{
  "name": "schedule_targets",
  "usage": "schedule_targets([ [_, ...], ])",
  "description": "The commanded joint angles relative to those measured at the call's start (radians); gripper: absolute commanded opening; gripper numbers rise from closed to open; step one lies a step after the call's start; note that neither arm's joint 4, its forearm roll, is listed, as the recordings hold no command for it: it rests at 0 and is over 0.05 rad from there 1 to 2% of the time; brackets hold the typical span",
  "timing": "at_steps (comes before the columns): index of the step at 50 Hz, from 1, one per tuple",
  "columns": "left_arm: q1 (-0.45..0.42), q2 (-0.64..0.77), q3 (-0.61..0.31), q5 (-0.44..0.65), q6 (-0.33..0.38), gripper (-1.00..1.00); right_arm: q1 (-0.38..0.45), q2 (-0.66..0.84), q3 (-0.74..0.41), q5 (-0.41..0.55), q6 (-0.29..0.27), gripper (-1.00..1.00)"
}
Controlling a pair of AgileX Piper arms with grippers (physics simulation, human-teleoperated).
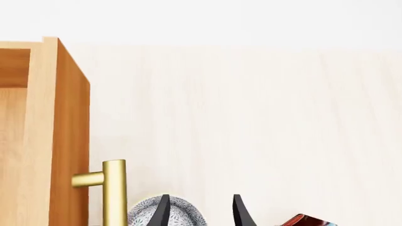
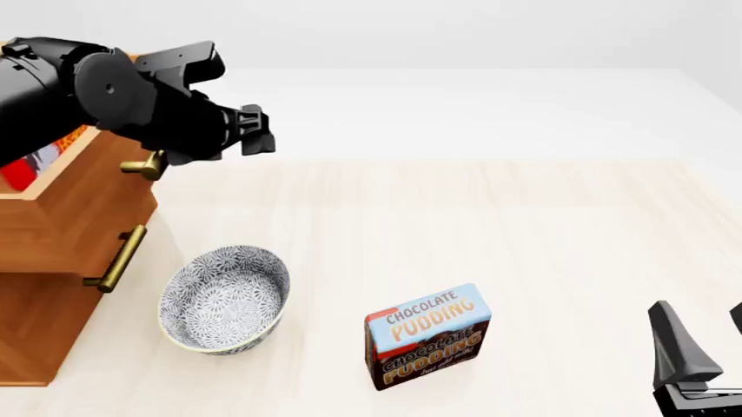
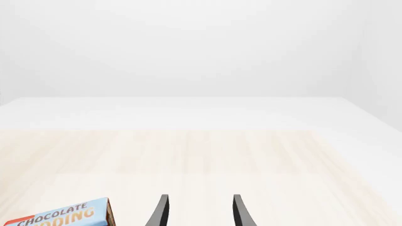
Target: Put the butter at the back in the top drawer of the cabinet and close it.
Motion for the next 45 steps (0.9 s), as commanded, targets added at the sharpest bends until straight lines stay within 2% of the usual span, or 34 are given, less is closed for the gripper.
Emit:
schedule_targets([
  [1, 0.067, 0.009, -0.011, 0.010, 0.028, 1.00, 0.000, 0.000, 0.000, 0.000, 0.000, 1.00],
  [8, 0.087, 0.019, -0.012, 0.008, 0.027, 1.00, 0.000, 0.000, 0.000, 0.000, 0.000, 1.00],
  [19, 0.139, 0.029, -0.020, 0.008, 0.063, 1.00, 0.000, 0.000, 0.000, 0.000, 0.000, 1.00],
  [20, 0.146, 0.032, -0.025, 0.010, 0.069, 1.00, 0.000, 0.000, 0.000, 0.000, 0.000, 1.00],
  [22, 0.189, 0.026, -0.034, 0.015, 0.139, 1.00, 0.000, 0.000, 0.000, 0.000, 0.000, 1.00],
  [32, 0.246, 0.036, -0.037, 0.013, 0.194, 1.00, 0.000, 0.000, 0.000, 0.000, 0.000, 1.00],
  [38, 0.262, 0.053, -0.034, 0.003, 0.204, 1.00, 0.000, 0.000, 0.000, 0.000, 0.000, 1.00],
  [39, 0.278, 0.053, -0.031, -0.004, 0.233, 1.00, 0.000, 0.000, 0.000, 0.000, 0.000, 1.00],
  [43, 0.305, 0.062, -0.019, -0.017, 0.257, 1.00, 0.000, 0.000, 0.000, 0.000, 0.000, 1.00],
  [45, 0.299, 0.068, -0.023, -0.017, 0.250, 1.00, 0.000, 0.000, 0.000, 0.000, 0.000, 1.00],
])
